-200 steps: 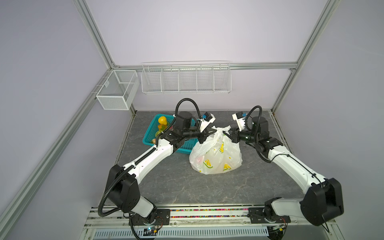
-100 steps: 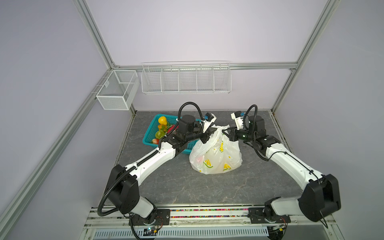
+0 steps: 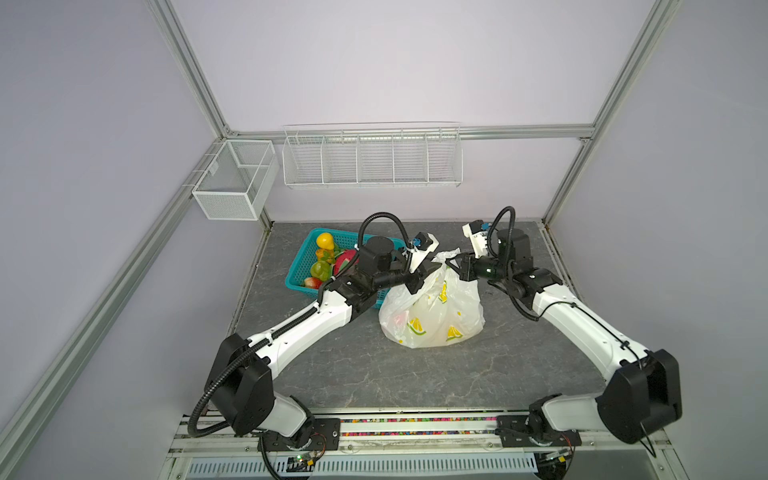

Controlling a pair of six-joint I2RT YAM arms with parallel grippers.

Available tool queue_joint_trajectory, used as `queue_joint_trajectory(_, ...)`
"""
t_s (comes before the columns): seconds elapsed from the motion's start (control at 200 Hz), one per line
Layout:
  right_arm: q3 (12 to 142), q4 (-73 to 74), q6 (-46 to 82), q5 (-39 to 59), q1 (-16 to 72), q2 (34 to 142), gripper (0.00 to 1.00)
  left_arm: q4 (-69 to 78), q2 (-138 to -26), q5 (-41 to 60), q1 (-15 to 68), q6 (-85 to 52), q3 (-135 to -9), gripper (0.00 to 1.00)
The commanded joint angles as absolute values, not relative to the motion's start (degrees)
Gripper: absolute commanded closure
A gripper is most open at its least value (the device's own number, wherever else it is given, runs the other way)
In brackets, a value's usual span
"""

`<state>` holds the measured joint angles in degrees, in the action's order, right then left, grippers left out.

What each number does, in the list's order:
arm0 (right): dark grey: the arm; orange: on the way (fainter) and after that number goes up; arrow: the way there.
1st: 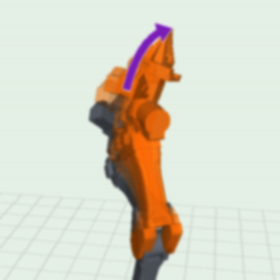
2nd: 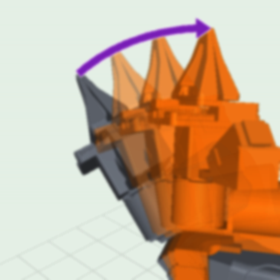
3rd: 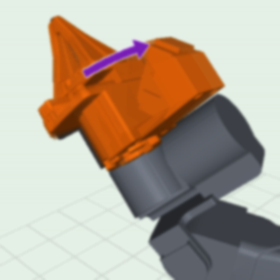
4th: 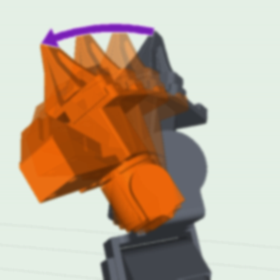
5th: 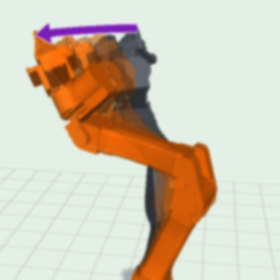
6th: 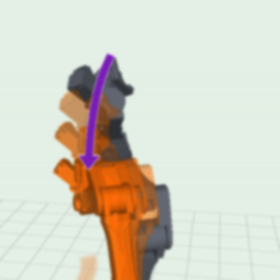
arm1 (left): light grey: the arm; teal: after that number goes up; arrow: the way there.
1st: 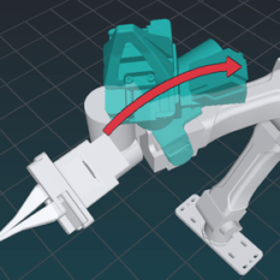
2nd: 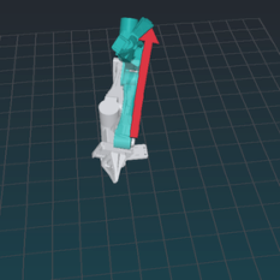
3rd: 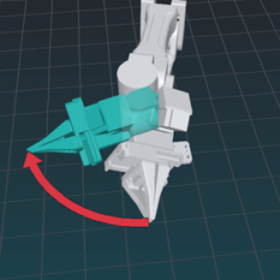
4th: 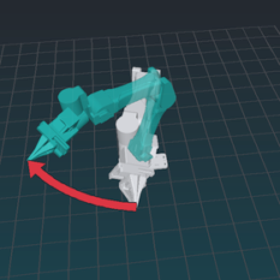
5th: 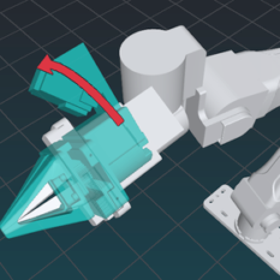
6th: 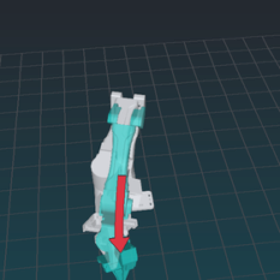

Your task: Place the fake fruits into the plastic bag and tie a complex knot

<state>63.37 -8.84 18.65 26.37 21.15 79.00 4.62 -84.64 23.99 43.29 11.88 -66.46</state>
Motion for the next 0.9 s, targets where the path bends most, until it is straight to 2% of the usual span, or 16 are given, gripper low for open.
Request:
queue_joint_trajectory(0.0, 65.08, -9.42, 18.81, 26.19, 21.52, 78.43, 0.93, 5.98, -83.92, 23.42, 44.28, 13.08, -65.00, 0.83)
queue_joint_trajectory(0.4, 65.83, -9.61, 17.72, 27.10, 21.51, 78.13, 0.93, 4.13, -87.46, 16.53, 46.76, 17.44, -64.09, 0.85)
queue_joint_trajectory(0.61, 65.05, -8.70, 14.40, 29.80, 21.54, 77.50, 0.94, 4.30, -89.73, 13.56, 47.02, 20.04, -64.42, 0.90)
queue_joint_trajectory(0.895, 63.90, -9.38, 5.64, 33.10, 21.36, 77.28, 0.87, 5.26, -90.66, 11.67, 47.01, 23.86, -64.34, 0.97)
